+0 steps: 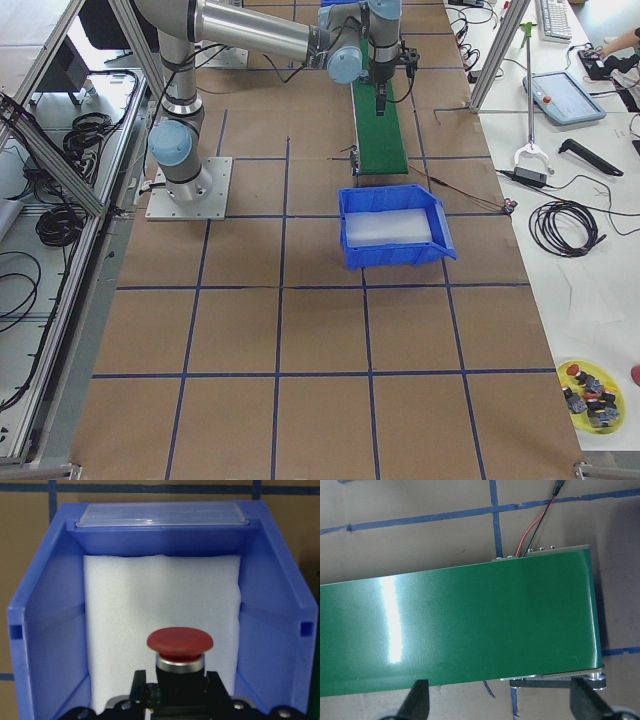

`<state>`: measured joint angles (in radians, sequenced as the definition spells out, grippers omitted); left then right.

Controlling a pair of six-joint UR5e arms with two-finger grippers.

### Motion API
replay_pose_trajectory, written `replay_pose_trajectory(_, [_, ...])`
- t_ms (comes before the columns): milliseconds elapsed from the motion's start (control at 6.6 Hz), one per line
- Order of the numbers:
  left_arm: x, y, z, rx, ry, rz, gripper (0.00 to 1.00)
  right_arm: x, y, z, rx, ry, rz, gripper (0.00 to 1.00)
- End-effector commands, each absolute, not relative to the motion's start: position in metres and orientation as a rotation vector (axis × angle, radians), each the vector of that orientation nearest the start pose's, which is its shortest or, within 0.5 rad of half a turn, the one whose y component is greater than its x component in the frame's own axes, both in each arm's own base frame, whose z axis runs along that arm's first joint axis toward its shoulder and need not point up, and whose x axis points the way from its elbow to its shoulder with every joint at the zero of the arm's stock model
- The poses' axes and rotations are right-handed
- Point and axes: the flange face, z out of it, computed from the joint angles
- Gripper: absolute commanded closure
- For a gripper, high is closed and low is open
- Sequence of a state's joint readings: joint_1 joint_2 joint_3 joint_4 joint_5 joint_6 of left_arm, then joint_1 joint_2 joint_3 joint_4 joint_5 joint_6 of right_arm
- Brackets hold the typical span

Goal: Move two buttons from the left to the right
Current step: 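Carry the red button with the left gripper onto the belt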

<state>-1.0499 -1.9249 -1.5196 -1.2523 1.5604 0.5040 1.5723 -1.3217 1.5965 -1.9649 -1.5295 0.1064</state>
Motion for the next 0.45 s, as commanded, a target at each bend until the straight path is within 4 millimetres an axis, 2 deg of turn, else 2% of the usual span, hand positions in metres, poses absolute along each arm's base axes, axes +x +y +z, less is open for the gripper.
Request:
replay_pose_trajectory(0, [0.179, -0.597, 0.373, -0.019, 3.155, 0.002, 0.95, 0.138, -0.595, 0.379, 0.157, 3.085, -0.181, 0.00])
replay_pose_trajectory(152, [0.162, -0.601, 0.372, 0.014, 3.157, 0.006, 0.95, 0.138, -0.594, 0.378, 0.157, 3.085, -0.179, 0.00])
replay_pose_trajectory(303, [0.131, -0.607, 0.373, 0.048, 3.153, 0.005, 0.95, 0.138, -0.595, 0.377, 0.155, 3.085, -0.177, 0.00])
